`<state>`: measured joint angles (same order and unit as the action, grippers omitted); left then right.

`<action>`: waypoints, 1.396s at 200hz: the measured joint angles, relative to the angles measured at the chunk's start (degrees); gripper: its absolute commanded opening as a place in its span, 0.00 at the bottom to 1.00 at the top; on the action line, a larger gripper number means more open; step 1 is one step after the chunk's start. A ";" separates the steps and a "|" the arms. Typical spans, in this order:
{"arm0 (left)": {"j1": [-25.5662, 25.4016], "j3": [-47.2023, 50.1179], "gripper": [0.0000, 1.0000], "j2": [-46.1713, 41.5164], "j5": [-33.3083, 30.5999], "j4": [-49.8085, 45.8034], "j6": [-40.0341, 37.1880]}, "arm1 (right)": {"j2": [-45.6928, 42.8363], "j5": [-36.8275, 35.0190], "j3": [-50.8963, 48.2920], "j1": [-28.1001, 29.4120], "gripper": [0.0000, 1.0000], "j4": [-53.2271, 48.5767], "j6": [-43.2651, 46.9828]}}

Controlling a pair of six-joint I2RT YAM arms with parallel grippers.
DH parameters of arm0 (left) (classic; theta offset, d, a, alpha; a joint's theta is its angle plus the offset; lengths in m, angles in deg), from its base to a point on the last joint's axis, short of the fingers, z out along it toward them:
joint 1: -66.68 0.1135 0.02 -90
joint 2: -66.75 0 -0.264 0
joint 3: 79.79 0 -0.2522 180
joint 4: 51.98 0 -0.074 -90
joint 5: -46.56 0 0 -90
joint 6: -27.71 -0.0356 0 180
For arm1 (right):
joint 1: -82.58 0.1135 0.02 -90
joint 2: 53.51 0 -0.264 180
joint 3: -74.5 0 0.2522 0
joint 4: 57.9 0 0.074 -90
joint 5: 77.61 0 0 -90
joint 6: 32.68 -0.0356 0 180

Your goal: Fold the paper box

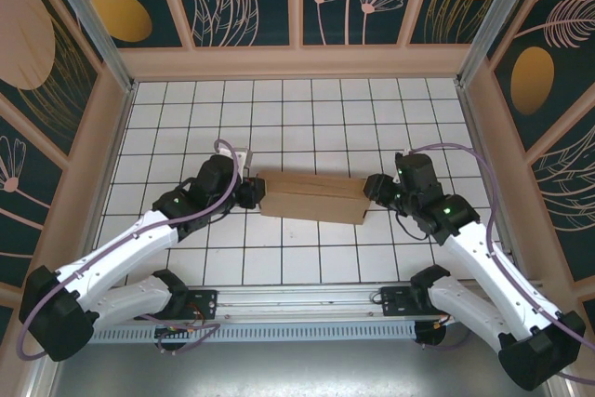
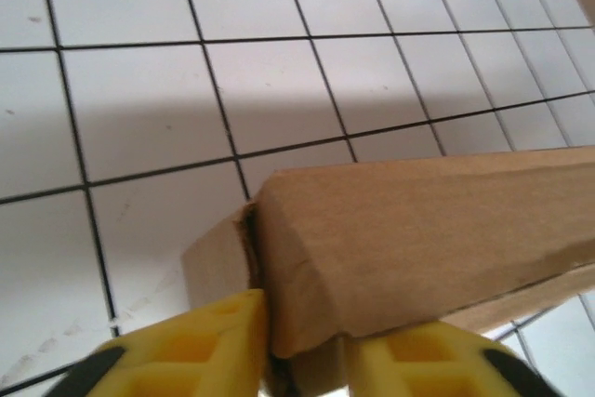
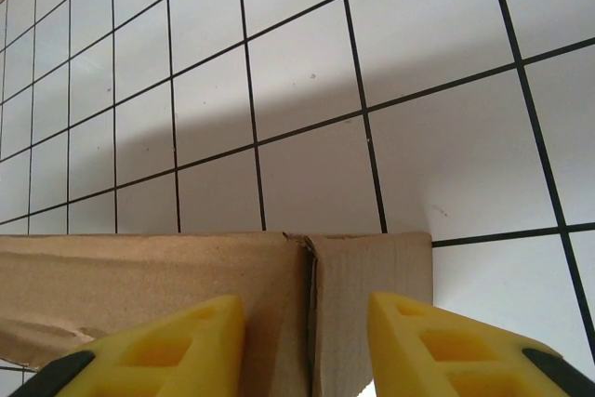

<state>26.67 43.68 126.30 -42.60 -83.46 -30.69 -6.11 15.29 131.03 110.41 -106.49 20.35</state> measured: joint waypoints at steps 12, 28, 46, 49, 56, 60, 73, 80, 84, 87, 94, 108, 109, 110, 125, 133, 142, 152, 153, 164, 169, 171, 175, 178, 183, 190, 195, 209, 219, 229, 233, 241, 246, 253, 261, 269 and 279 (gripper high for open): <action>-0.17 0.00 0.50 -1.01 0.61 -0.57 0.04 | 0.00 0.24 0.00 0.02 0.40 0.33 -0.07; -0.17 0.15 0.54 -2.58 0.98 -3.26 0.44 | 0.07 0.22 0.00 0.02 0.40 0.55 -0.13; -0.13 0.50 0.53 -4.83 1.90 -5.38 0.83 | 0.26 0.20 0.02 0.02 0.40 0.59 -0.55; -0.13 0.55 0.52 -5.27 2.08 -5.62 0.92 | 0.31 0.20 0.04 0.02 0.40 0.63 -0.57; -0.13 0.59 0.52 -6.36 2.62 -5.99 1.11 | 0.42 0.15 0.11 0.02 0.40 0.76 -0.68; -0.13 0.61 0.51 -6.91 3.08 -6.10 1.11 | 0.50 0.13 0.15 0.02 0.40 0.79 -0.70; -0.11 0.61 0.49 -8.79 4.42 -6.12 1.29 | 0.68 0.02 0.26 0.02 0.40 0.81 -0.72; -0.13 0.59 0.49 -9.53 4.92 -6.12 1.36 | 0.72 0.00 0.26 0.02 0.40 0.83 -0.72; -0.13 0.55 0.48 -9.92 5.09 -6.16 1.53 | 0.72 0.00 0.26 0.02 0.40 0.87 -0.72; -0.13 0.52 0.48 -10.12 5.16 -6.21 1.53 | 0.74 0.00 0.26 0.02 0.40 0.90 -0.72; -0.13 0.20 0.48 -10.49 5.20 -6.43 1.77 | 0.76 0.00 0.26 0.02 0.40 0.96 -0.72; -0.11 -0.52 0.55 -11.13 5.16 -6.08 2.64 | 0.76 0.00 0.26 0.02 0.40 0.96 -0.72; -0.11 -0.57 0.56 -11.19 5.14 -6.03 2.60 | 0.76 0.00 0.26 0.02 0.40 0.96 -0.70; -0.04 -0.66 0.56 -11.28 5.11 -5.92 2.64 | 0.76 0.00 0.26 0.02 0.40 0.96 -0.72; 0.52 -1.42 0.62 -11.93 4.63 -4.74 4.35 | 0.76 0.00 0.26 0.02 0.41 0.96 -0.72; 1.29 -1.84 0.63 -11.96 4.50 -3.91 5.25 | 0.76 0.00 0.26 0.02 0.41 0.96 -0.72; 2.47 -2.05 0.64 -11.50 4.50 -2.69 5.99 | 0.76 0.00 0.26 0.02 0.41 0.96 -0.72; 3.98 -2.23 0.64 -10.25 4.55 -1.46 6.67 | 0.74 0.00 0.26 0.02 0.41 0.94 -0.70; 4.20 -2.25 0.64 -10.01 4.55 -1.31 6.75 | 0.74 0.00 0.26 0.02 0.41 0.96 -0.70; 5.55 -2.36 0.64 -8.04 4.66 -0.15 7.43 | 0.74 0.00 0.26 0.02 0.41 0.94 -0.70; 6.12 -2.36 0.64 -6.88 4.74 0.33 7.58 | 0.74 0.00 0.26 0.02 0.41 0.96 -0.68; 6.34 -2.36 0.64 -6.38 4.76 0.55 7.72 | 0.76 -0.02 0.26 0.02 0.41 0.96 -0.68; 6.69 -2.36 0.63 -5.64 4.94 0.81 7.76 | 0.74 -0.02 0.26 0.02 0.41 0.96 -0.68; 6.91 -2.36 0.63 -5.03 5.07 1.09 7.87 | 0.74 -0.02 0.26 0.02 0.41 0.94 -0.68; 7.28 -2.36 0.63 -4.11 5.38 1.51 7.96 | 0.74 -0.04 0.26 0.02 0.41 0.94 -0.66; 7.67 -2.36 0.62 -3.17 5.86 1.99 8.20 | 0.74 -0.04 0.26 0.02 0.41 0.94 -0.68; 7.91 -2.32 0.61 -2.64 6.23 2.43 8.39 | 0.74 -0.04 0.26 0.02 0.41 0.94 -0.66; 8.22 -1.81 0.57 -1.88 7.04 4.42 9.03 | 0.74 -0.02 0.26 0.02 0.41 0.96 -0.66; 8.26 -1.01 0.52 -1.77 7.74 5.79 9.92 | 0.74 -0.02 0.24 0.02 0.41 0.96 -0.68; 8.26 0.28 0.46 -1.79 8.35 7.39 10.47 | 0.74 -0.02 0.24 0.02 0.41 0.96 -0.68; 8.26 0.83 0.44 -1.79 8.61 8.00 10.97 | 0.74 -0.02 0.22 0.02 0.41 0.96 -0.68; 8.26 2.14 0.39 -1.86 9.27 9.03 11.50 | 0.74 0.00 0.20 0.02 0.41 1.01 -0.68; 8.26 3.02 0.38 -1.92 9.49 9.42 12.22 | 0.72 0.00 0.15 0.02 0.41 1.05 -0.68; 8.26 4.37 0.38 -2.14 9.88 10.25 12.85 | 0.63 0.00 -0.02 0.02 0.41 1.27 -0.68; 8.26 6.03 0.39 -2.67 10.47 11.34 13.55 | 0.50 0.02 -0.31 0.02 0.41 1.51 -0.68; 8.26 7.61 0.40 -3.52 10.78 12.31 14.21 | 0.37 0.07 -0.59 0.02 0.41 1.57 -0.68; 8.26 9.25 0.40 -4.72 10.97 13.51 14.95 | 0.24 0.24 -1.03 0.02 0.41 1.66 -0.68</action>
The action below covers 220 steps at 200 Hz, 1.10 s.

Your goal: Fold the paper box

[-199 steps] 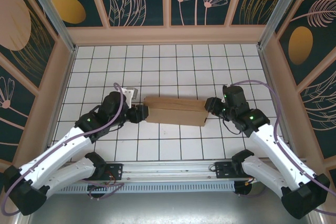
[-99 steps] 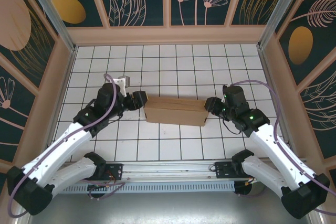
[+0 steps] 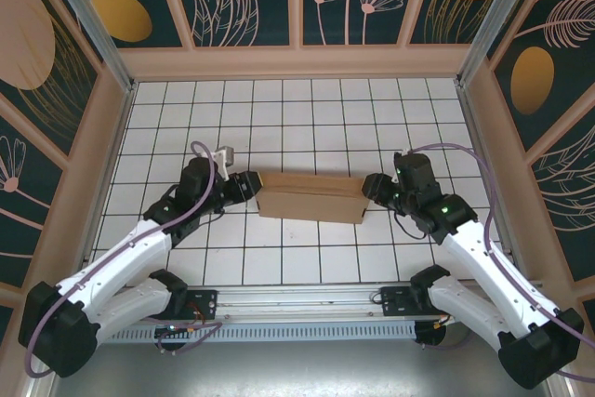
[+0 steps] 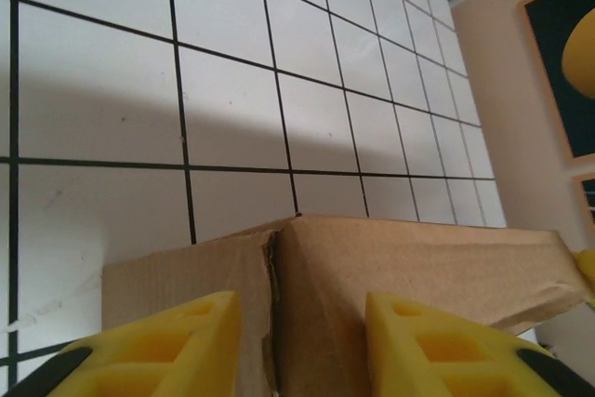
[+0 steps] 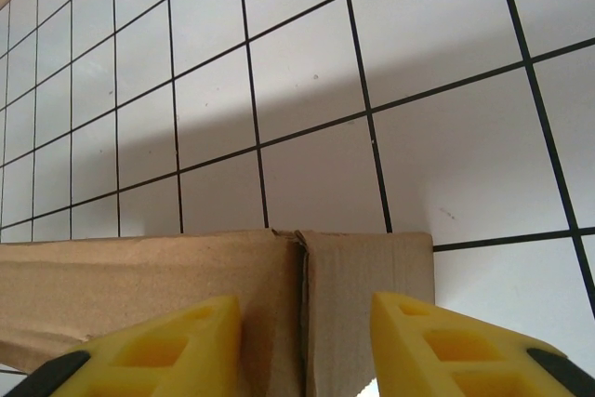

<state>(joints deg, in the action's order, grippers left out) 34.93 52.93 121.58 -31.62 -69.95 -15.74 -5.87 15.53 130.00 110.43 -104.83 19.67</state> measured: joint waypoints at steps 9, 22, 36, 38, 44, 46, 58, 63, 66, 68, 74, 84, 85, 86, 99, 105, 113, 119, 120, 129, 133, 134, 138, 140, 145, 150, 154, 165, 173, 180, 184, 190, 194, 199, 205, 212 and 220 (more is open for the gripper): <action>0.00 1.36 0.40 -0.98 0.11 1.03 0.74 | -0.15 0.13 -0.39 0.00 0.41 0.24 -0.02; 0.00 2.73 0.40 -1.99 0.26 1.68 1.62 | -0.35 0.42 -0.83 0.00 0.41 0.37 0.00; 0.00 3.98 0.40 -2.80 0.39 2.47 2.25 | -0.50 0.66 -1.31 0.00 0.41 0.61 0.00; 0.00 4.11 0.40 -2.89 0.39 2.56 2.34 | -0.52 0.70 -1.38 0.00 0.41 0.68 0.00; 0.00 4.66 0.39 -3.28 0.44 2.95 2.67 | -0.66 0.90 -1.55 0.00 0.41 0.81 -0.02; 0.00 4.87 0.39 -3.48 0.48 3.08 2.86 | -0.68 0.92 -1.64 0.00 0.41 0.87 -0.02; 0.00 5.99 0.38 -4.22 0.74 4.13 3.37 | -0.87 1.27 -2.23 0.00 0.41 1.46 -0.04; 0.00 6.40 0.38 -4.39 0.94 4.55 3.74 | -0.90 1.36 -2.54 0.00 0.41 1.77 -0.13; 0.00 6.69 0.37 -4.48 1.05 4.85 3.80 | -1.01 1.46 -2.73 0.00 0.41 1.97 -0.26; 0.00 6.91 0.37 -4.50 1.11 5.11 4.00 | -1.11 1.49 -2.91 0.02 0.41 2.14 -0.26; 0.00 7.52 0.36 -4.55 1.31 5.79 4.37 | -1.40 1.53 -3.41 0.09 0.41 2.75 -0.42; 0.00 8.44 0.33 -4.42 1.62 7.39 4.76 | -1.88 1.55 -4.22 0.13 0.40 3.78 -0.70; 0.00 8.48 0.33 -4.39 1.64 7.52 4.79 | -1.92 1.57 -4.35 0.15 0.39 3.93 -0.68; 0.00 8.59 0.33 -4.35 1.68 7.76 4.92 | -1.95 1.60 -4.39 0.15 0.39 4.02 -0.68; 0.00 9.46 0.29 -4.17 2.10 9.88 5.40 | -2.45 1.75 -5.44 0.28 0.34 5.57 -1.29; 0.07 9.77 0.27 -4.04 2.19 10.67 5.62 | -2.64 1.84 -5.95 0.37 0.31 6.45 -1.70; 0.28 10.14 0.24 -3.93 2.45 11.63 5.97 | -2.78 2.05 -6.47 0.55 0.27 7.72 -2.03; 0.33 10.34 0.21 -3.93 2.56 12.15 6.01 | -2.82 2.23 -6.73 0.72 0.24 8.52 -2.27; 0.33 10.34 0.20 -3.93 2.58 12.17 6.05 | -2.82 2.23 -6.75 0.76 0.23 8.59 -2.29; 0.42 10.40 0.16 -3.96 2.58 12.46 5.97 | -2.86 2.29 -6.99 0.96 0.21 9.33 -2.82; 0.44 10.40 0.15 -3.96 2.54 12.57 6.10 | -2.89 2.32 -6.99 1.03 0.21 9.66 -2.67; 0.50 10.38 0.14 -3.96 2.54 12.57 6.10 | -2.89 2.32 -6.99 1.03 0.20 9.70 -2.69; 0.55 10.38 0.13 -3.98 2.51 12.61 5.92 | -2.89 2.38 -6.99 1.07 0.20 9.86 -2.78; 0.59 10.38 0.13 -4.04 2.51 12.59 6.08 | -2.89 2.43 -6.97 1.11 0.20 9.94 -2.75; 0.68 10.38 0.12 -4.17 2.49 12.57 5.97 | -2.89 2.54 -6.97 1.20 0.20 10.05 -2.75; 0.74 10.38 0.12 -4.37 2.38 12.55 5.88 | -2.89 2.64 -6.97 1.29 0.20 10.14 -2.71; 0.76 10.36 0.11 -4.50 2.29 12.50 6.01 | -2.89 2.86 -6.91 1.38 0.20 10.23 -2.54; 0.85 10.25 0.11 -4.66 2.10 12.41 6.08 | -2.80 3.06 -6.58 1.44 0.20 10.03 -2.12; 0.90 9.88 0.11 -4.61 1.81 12.04 6.10 | -2.47 3.32 -6.03 1.51 0.21 9.53 -1.86; 0.92 9.42 0.11 -4.44 1.49 11.54 6.12 | -1.92 3.61 -5.22 1.53 0.21 8.76 -1.70; 0.94 9.09 0.11 -4.26 1.27 11.19 6.16 | -1.46 3.69 -4.68 1.55 0.21 8.33 -1.64; 1.01 8.48 0.11 -3.85 0.90 10.67 6.25 | -0.55 3.87 -3.56 1.55 0.22 7.65 -1.44; 1.07 8.00 0.11 -3.52 0.52 10.36 6.32 | 0.13 3.89 -2.84 1.55 0.22 7.28 -1.25; 1.11 7.41 0.11 -3.06 0.00 9.97 6.38 | 1.25 3.91 -1.81 1.55 0.22 6.84 -1.11; 1.14 6.75 0.10 -2.54 -0.55 9.79 6.54 | 2.47 3.87 -0.57 1.55 0.22 6.25 -0.81; 1.25 5.92 0.10 -1.95 -1.40 9.60 6.75 | 3.85 3.78 0.98 1.49 0.22 5.70 -0.37; 1.46 4.96 0.10 -1.33 -2.43 9.53 6.99 | 5.22 3.80 2.69 1.27 0.23 5.53 0.07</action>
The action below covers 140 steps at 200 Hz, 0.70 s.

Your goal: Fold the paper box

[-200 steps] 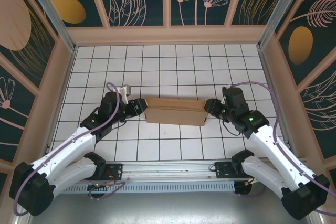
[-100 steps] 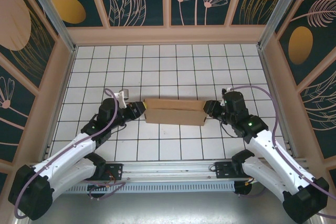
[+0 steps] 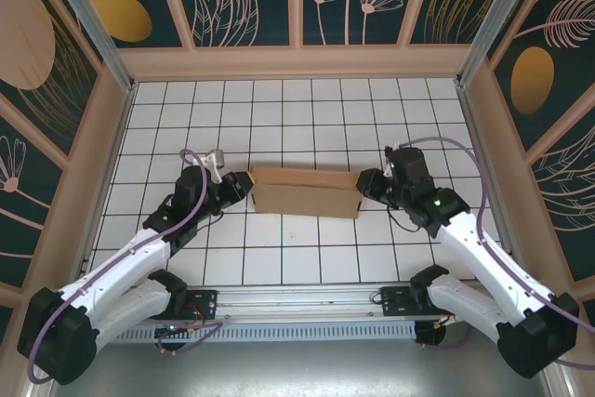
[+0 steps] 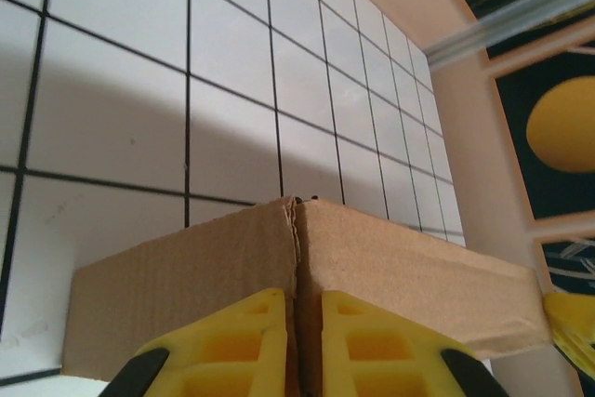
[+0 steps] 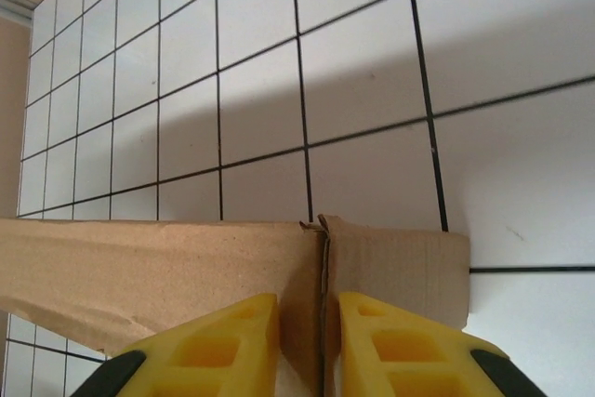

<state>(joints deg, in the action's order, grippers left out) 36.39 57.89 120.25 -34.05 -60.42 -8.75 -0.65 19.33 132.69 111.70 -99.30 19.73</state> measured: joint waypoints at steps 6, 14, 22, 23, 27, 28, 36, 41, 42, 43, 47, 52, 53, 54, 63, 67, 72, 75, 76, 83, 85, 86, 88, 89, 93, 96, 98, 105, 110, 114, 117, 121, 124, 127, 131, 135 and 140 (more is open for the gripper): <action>0.11 -0.76 0.10 0.44 -0.74 0.02 0.17 | 0.81 0.02 1.20 -0.33 0.23 -0.11 0.26; 0.33 -2.14 0.09 1.27 -1.49 0.04 0.37 | 2.05 0.20 2.99 -1.20 0.23 -0.09 1.07; 0.44 -3.56 0.10 2.21 -2.05 0.09 0.42 | 3.23 0.63 4.72 -2.29 0.23 0.13 1.64; 0.46 -3.89 0.10 2.38 -2.16 0.09 0.42 | 3.45 0.72 5.05 -2.51 0.23 0.15 1.70; 0.55 -4.63 0.09 2.91 -2.43 0.26 0.42 | 4.02 0.85 5.79 -3.02 0.23 0.42 1.90; 0.57 -4.79 0.10 3.04 -2.45 0.33 0.39 | 4.31 0.98 6.10 -3.26 0.23 0.48 2.08; 0.87 -6.60 0.09 4.52 -2.84 0.59 0.37 | 5.88 1.88 7.85 -4.66 0.23 0.96 2.80; 1.20 -7.93 0.09 5.75 -3.04 0.87 0.31 | 7.04 2.36 8.94 -5.49 0.23 1.55 3.10; 1.27 -8.11 0.09 5.92 -3.06 0.87 0.28 | 7.23 2.45 9.09 -5.62 0.23 1.64 3.17; 1.31 -8.28 0.09 6.10 -3.06 0.87 0.28 | 7.41 2.58 9.25 -5.73 0.23 1.73 3.21; 1.55 -9.27 0.10 7.04 -3.17 1.16 0.11 | 8.52 2.95 10.19 -6.45 0.23 2.23 3.39; 1.99 -10.71 0.09 8.48 -3.37 1.36 -0.13 | 9.88 3.56 11.30 -7.23 0.23 2.67 3.80; 2.05 -10.88 0.10 8.70 -3.41 1.38 -0.17 | 10.34 3.74 11.63 -7.45 0.23 2.93 3.93; 2.21 -11.32 0.09 9.22 -3.54 1.53 -0.24 | 10.58 3.82 11.76 -7.54 0.23 3.02 4.02; 3.08 -13.79 0.09 11.98 -3.82 1.95 -0.85 | 13.40 4.92 13.66 -8.81 0.23 4.48 4.72; 3.43 -14.82 0.09 13.11 -3.93 2.19 -1.03 | 14.71 5.29 14.47 -9.35 0.23 5.27 4.98; 4.00 -16.20 0.09 14.75 -3.91 2.49 -1.40 | 16.17 5.84 15.37 -9.97 0.23 6.05 5.40; 4.33 -16.94 0.09 15.85 -3.96 2.91 -1.51 | 17.18 6.23 15.85 -10.27 0.23 6.64 5.75; 4.55 -17.29 0.09 16.31 -3.91 3.06 -1.66 | 17.62 6.40 16.11 -10.47 0.23 6.93 5.92; 5.29 -18.78 0.09 18.43 -3.87 3.91 -1.90 | 19.69 7.15 17.25 -11.21 0.23 8.20 6.60; 5.51 -19.30 0.09 19.08 -3.78 4.17 -2.08 | 20.33 7.32 17.68 -11.45 0.23 8.55 6.82; 5.57 -19.43 0.09 19.32 -3.76 4.35 -2.10 | 20.59 7.34 17.81 -11.54 0.23 8.70 6.91; 5.73 -19.78 0.09 19.93 -3.76 4.63 -2.16 | 21.40 7.58 18.25 -11.72 0.23 9.05 7.30; 5.92 -20.09 0.09 20.48 -3.74 4.87 -2.27 | 21.86 7.74 18.53 -11.85 0.23 9.22 7.45; 6.29 -20.81 0.09 21.64 -3.58 5.46 -2.45 | 22.95 7.87 19.28 -12.15 0.23 9.73 7.85; 6.60 -21.33 0.09 22.60 -3.50 5.81 -2.54 | 24.20 8.20 20.06 -12.35 0.23 10.25 8.46; 6.82 -21.73 0.09 23.19 -3.41 6.12 -2.69 | 24.83 8.17 20.55 -12.52 0.23 10.45 8.72; 7.41 -22.71 0.09 25.18 -3.32 7.06 -3.06 | 27.15 8.57 22.08 -12.90 0.24 11.65 9.77; 7.87 -23.34 0.09 26.67 -3.21 7.87 -3.50 | 28.68 8.79 23.02 -13.07 0.24 12.68 10.49; 8.13 -23.74 0.09 27.63 -3.21 8.44 -3.80 | 29.81 8.92 23.65 -13.25 0.24 13.66 11.02; 8.37 -24.02 0.08 28.55 -3.21 9.07 -4.09 | 30.49 9.14 23.93 -13.35 0.24 14.36 11.43; 8.57 -24.15 0.09 29.33 -3.21 9.79 -4.52 | 31.41 9.33 24.11 -13.51 0.24 15.69 11.89; 8.70 -24.17 0.08 29.92 -3.23 10.45 -4.83 | 31.87 9.51 24.11 -13.64 0.24 16.61 12.24; 8.83 -24.17 0.08 30.47 -3.23 11.10 -5.20 | 32.37 9.60 24.11 -13.73 0.24 17.42 12.48; 8.94 -24.17 0.08 31.06 -3.23 11.78 -5.66 | 32.94 9.75 23.98 -13.86 0.24 18.58 13.00; 8.98 -24.13 0.08 31.63 -3.28 12.41 -6.08 | 33.40 9.86 23.67 -13.94 0.24 19.74 13.29; 8.98 -23.89 0.09 32.26 -3.39 13.57 -6.78 | 33.77 9.90 23.02 -14.08 0.24 21.59 13.68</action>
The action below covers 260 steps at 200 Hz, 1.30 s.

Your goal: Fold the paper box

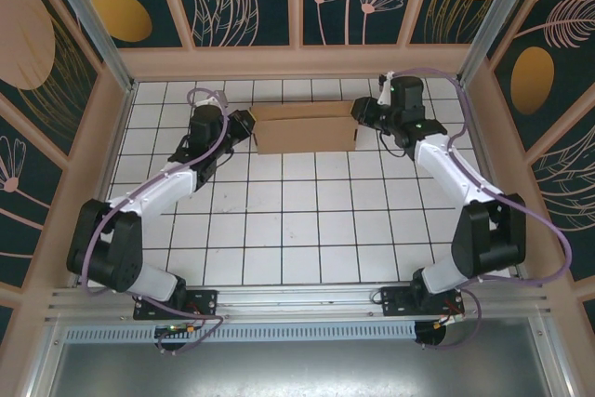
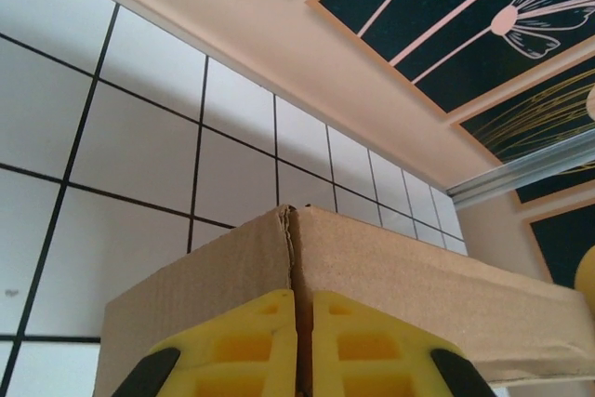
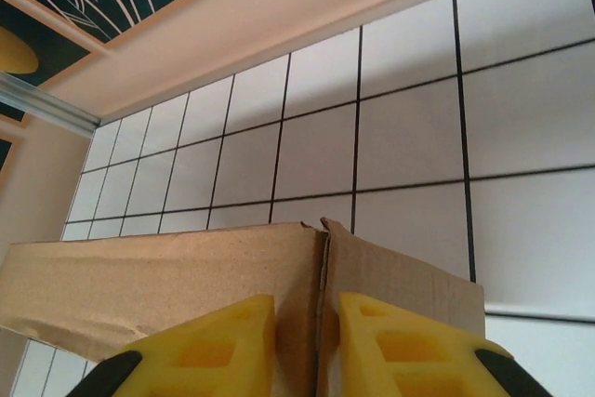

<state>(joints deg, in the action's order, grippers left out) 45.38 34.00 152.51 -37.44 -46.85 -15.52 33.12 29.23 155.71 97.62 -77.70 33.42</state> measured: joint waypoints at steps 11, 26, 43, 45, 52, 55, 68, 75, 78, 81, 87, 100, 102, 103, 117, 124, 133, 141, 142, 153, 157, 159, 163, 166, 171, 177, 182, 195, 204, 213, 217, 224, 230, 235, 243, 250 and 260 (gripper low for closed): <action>-0.02 1.03 0.09 0.72 -0.33 2.56 -1.49 | 0.24 0.22 -2.80 -0.15 0.23 5.03 0.79; -0.02 3.34 0.10 1.22 -0.76 6.14 -3.48 | 0.15 0.68 -8.31 -0.17 0.21 12.83 1.20; -0.02 7.21 0.10 1.86 -0.35 11.17 -4.79 | -0.52 1.29 -17.53 -0.11 0.19 22.49 1.55; -0.04 7.76 0.10 1.92 -0.28 11.80 -4.85 | -0.63 1.31 -18.34 -0.09 0.19 23.26 1.51; -0.04 9.55 0.10 2.05 -0.48 13.57 -5.03 | -1.29 1.99 -22.10 0.02 0.19 28.63 1.64; 0.04 10.36 0.10 2.05 -0.39 14.27 -5.01 | -1.79 2.19 -23.15 0.17 0.19 30.03 1.81; -0.02 12.98 0.10 1.73 -0.26 18.01 -4.96 | -3.87 2.14 -26.86 0.81 0.21 33.62 2.89; -0.02 14.43 0.10 1.36 -0.04 19.58 -4.87 | -4.90 2.21 -28.70 0.98 0.22 35.10 3.43; -0.02 15.13 0.10 1.14 0.02 20.44 -4.70 | -5.35 2.21 -29.46 1.14 0.23 35.74 3.74; -0.02 15.82 0.11 0.85 0.20 21.09 -4.70 | -5.77 2.21 -30.05 1.22 0.23 36.09 3.96; -0.15 17.46 0.12 -0.13 0.46 22.08 -4.35 | -6.82 2.19 -31.58 1.55 0.24 36.85 4.28; -0.90 21.11 0.17 -2.84 0.57 22.95 -3.58 | -10.14 1.77 -35.52 2.38 0.28 37.77 4.72; -1.09 21.84 0.18 -3.61 0.61 22.84 -3.74 | -10.88 1.66 -36.26 2.56 0.29 37.75 4.68; -1.20 22.12 0.18 -3.85 0.59 22.82 -3.72 | -11.15 1.57 -36.52 2.60 0.29 37.75 4.68; -2.95 26.25 0.24 -8.17 0.33 21.18 -3.26 | -16.28 0.76 -41.40 3.52 0.36 37.46 4.72; -3.74 27.91 0.29 -10.27 0.22 20.13 -3.02 | -18.84 0.50 -43.45 3.82 0.40 37.05 4.72; -4.59 29.92 0.38 -12.98 0.04 18.80 -2.03 | -21.66 0.11 -45.46 3.98 0.46 36.50 4.83; -4.92 31.63 0.44 -15.50 -0.28 17.31 -1.33 | -24.26 -0.17 -47.06 4.13 0.52 35.80 4.63; -4.96 31.93 0.44 -16.02 -0.33 17.00 -1.53 | -24.72 -0.22 -47.32 4.15 0.52 35.60 4.26; -5.07 33.73 0.49 -19.17 -0.87 14.62 -0.28 | -27.45 -0.44 -48.70 4.20 0.57 34.62 4.42; -5.07 34.29 0.51 -20.33 -1.25 13.40 -0.24 | -28.39 -0.50 -49.07 4.17 0.58 33.92 4.07; -5.07 34.58 0.51 -20.92 -1.53 12.79 0.15 | -28.63 -0.50 -49.16 4.17 0.58 33.75 4.17; -5.07 35.10 0.53 -22.05 -1.97 11.61 0.20 | -29.42 -0.59 -49.42 4.17 0.58 33.05 4.02; -5.07 35.47 0.54 -22.91 -2.29 10.78 0.52 | -29.81 -0.72 -49.51 4.17 0.58 32.59 4.11; -5.09 36.17 0.55 -24.48 -2.84 9.31 0.63 | -30.47 -0.76 -49.62 4.17 0.58 31.76 4.02; -5.09 37.00 0.58 -26.36 -3.63 7.91 0.81 | -31.04 -0.90 -49.64 4.17 0.58 30.80 4.02; -5.07 37.57 0.59 -27.71 -4.13 6.86 1.05 | -31.26 -0.92 -49.64 4.15 0.58 30.21 4.00; -5.07 38.27 0.60 -29.99 -5.77 4.85 1.14 | -30.86 -0.94 -49.48 4.13 0.57 28.41 3.65; -5.05 38.12 0.60 -29.62 -6.36 4.61 1.03 | -29.24 -0.92 -48.74 4.13 0.56 26.25 3.39; -4.83 37.33 0.59 -27.41 -6.34 4.42 0.83 | -26.56 -0.87 -47.23 4.13 0.54 23.61 2.82; -4.83 36.76 0.58 -26.12 -6.16 4.44 0.68 | -24.90 -0.87 -46.25 4.13 0.53 22.36 2.56; -4.68 35.19 0.55 -22.56 -5.44 4.44 0.55 | -21.97 -0.79 -44.44 4.13 0.51 20.41 2.32; -4.57 33.62 0.53 -19.19 -4.50 4.46 0.44 | -19.67 -0.72 -42.88 4.13 0.48 18.86 1.99; -4.57 32.13 0.50 -16.09 -3.50 4.59 0.24 | -17.88 -0.70 -41.66 4.13 0.47 17.62 1.46; -4.52 30.03 0.46 -11.30 -1.77 5.16 0.57 | -15.08 -0.76 -39.78 4.15 0.45 15.87 1.09; -4.52 28.74 0.44 -7.93 -0.26 5.92 0.94 | -13.31 -0.81 -38.62 4.20 0.42 14.64 0.79; -4.52 27.67 0.40 -3.96 1.70 7.45 1.57 | -11.47 -0.90 -37.59 4.39 0.40 13.64 0.11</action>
<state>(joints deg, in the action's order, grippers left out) 40.85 61.67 148.55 -35.73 -39.39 -13.95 21.64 28.34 118.11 102.02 -64.06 33.53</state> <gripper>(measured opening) 0.435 0.425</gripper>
